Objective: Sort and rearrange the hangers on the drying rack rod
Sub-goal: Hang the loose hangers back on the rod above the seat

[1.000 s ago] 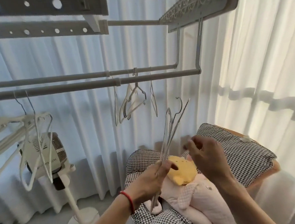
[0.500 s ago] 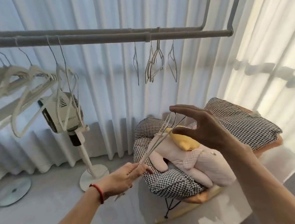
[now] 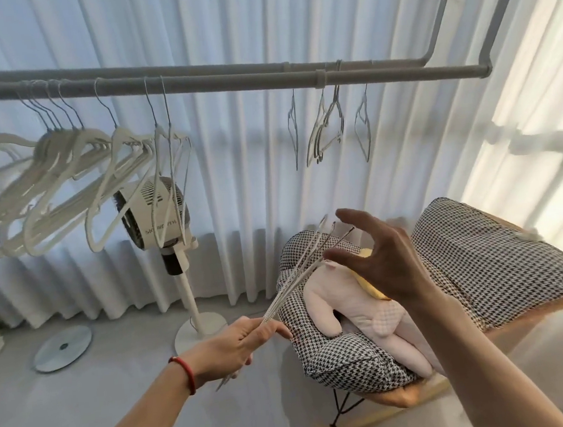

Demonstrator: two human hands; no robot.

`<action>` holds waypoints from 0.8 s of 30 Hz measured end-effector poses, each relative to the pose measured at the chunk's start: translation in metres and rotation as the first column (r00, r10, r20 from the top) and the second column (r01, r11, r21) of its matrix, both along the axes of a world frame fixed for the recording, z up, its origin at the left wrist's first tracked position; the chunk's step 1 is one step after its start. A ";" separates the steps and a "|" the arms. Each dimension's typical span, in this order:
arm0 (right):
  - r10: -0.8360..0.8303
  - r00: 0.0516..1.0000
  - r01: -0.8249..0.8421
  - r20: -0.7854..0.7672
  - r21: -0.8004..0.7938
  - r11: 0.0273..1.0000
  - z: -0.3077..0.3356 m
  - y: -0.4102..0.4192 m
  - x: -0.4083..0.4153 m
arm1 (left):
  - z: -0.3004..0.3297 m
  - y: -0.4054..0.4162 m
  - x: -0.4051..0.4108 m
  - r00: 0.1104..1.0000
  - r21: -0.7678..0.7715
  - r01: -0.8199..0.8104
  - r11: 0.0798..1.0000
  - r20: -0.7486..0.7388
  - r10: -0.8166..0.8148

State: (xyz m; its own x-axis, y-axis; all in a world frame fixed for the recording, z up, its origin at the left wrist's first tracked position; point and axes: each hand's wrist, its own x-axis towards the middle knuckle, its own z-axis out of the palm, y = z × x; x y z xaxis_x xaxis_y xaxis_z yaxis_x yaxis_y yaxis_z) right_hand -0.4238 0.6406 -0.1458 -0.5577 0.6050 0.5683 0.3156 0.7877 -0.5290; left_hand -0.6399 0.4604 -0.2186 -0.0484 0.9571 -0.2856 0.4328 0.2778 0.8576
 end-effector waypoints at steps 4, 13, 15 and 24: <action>-0.022 0.999 0.022 -0.034 -0.009 1.000 -0.006 -0.001 -0.008 | -0.001 0.000 -0.002 1.000 -0.022 -0.028 0.999 -0.006 0.028; 0.042 0.999 -0.043 -0.032 -0.045 0.998 -0.012 0.008 -0.013 | -0.002 0.001 -0.006 0.999 -0.051 -0.033 0.998 -0.025 0.032; 0.064 0.997 -0.067 -0.045 -0.076 0.995 -0.014 0.010 -0.013 | -0.001 0.001 -0.007 0.999 -0.059 -0.037 0.998 -0.017 0.036; 0.145 0.986 -0.155 -0.081 -0.134 0.979 -0.020 0.018 -0.044 | 0.025 -0.006 -0.014 0.989 -0.100 -0.133 0.986 0.051 0.139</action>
